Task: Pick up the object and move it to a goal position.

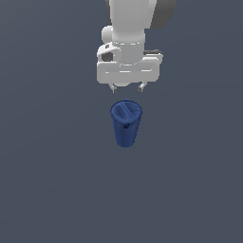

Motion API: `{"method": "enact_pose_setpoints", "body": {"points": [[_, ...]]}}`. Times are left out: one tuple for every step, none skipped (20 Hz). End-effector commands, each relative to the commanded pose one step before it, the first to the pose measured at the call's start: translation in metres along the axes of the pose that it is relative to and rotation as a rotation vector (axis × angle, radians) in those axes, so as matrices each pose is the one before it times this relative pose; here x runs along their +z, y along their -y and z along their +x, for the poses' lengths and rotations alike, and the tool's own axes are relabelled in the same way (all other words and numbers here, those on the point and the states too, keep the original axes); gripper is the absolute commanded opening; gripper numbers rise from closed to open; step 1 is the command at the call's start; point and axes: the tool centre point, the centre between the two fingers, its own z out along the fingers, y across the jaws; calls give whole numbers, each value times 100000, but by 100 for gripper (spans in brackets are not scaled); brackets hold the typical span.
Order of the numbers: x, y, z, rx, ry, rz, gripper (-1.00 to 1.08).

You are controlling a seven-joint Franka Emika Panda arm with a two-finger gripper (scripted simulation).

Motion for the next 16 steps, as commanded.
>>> {"method": "enact_pose_setpoints", "body": {"points": [[0,-1,0,0,0,0,28],[26,-61,-12,191,80,15,28],[77,-189,-31,565,233,53,28],[105,-271,-49,837,332,99,28],[98,-286,-58,915,335,152,28],[53,-208,-51,713,221,183,28],[5,-123,-44,491,99,212,28],[-42,-41,-39,279,-19,245,28],[-88,36,-36,88,-132,282,28],[-129,101,-36,-62,-229,325,28],[-164,134,-43,-115,-298,394,28],[-173,119,-55,-7,-297,466,28],[-193,110,-69,71,-319,551,28],[-226,147,-76,25,-385,613,28],[-258,173,-86,8,-447,687,28],[-284,189,-97,23,-494,755,28]]}}
